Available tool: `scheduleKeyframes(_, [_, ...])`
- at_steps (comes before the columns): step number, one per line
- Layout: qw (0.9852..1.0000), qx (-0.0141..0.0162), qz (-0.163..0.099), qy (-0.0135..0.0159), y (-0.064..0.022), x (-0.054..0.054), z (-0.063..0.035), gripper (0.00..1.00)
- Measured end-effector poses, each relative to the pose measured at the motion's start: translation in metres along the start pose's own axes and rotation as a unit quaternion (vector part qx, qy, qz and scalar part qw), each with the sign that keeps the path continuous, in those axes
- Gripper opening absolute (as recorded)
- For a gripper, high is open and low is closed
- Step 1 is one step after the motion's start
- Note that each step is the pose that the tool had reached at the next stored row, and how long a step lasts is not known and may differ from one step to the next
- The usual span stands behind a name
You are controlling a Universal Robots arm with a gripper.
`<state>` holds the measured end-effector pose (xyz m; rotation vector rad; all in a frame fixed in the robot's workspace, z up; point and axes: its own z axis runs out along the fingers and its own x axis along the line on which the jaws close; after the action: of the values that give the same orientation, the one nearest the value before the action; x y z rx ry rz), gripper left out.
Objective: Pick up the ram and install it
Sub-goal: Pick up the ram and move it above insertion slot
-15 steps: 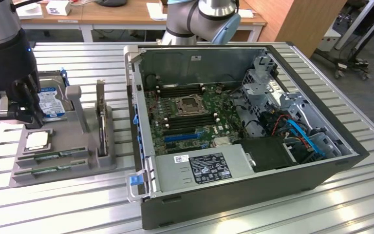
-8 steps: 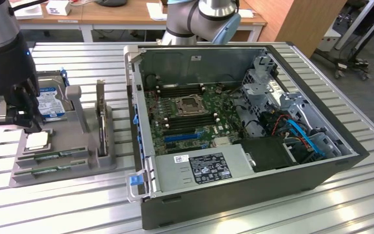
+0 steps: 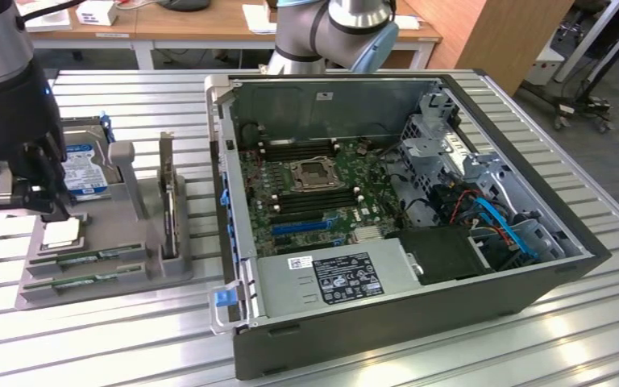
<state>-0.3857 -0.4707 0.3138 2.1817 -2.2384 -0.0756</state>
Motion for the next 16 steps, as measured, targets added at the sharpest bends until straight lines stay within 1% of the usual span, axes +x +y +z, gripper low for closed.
scheduleKeyframes(16, [1.0000, 0.0000, 0.000, 0.0000, -0.0014, 0.001, 0.0288, 0.29])
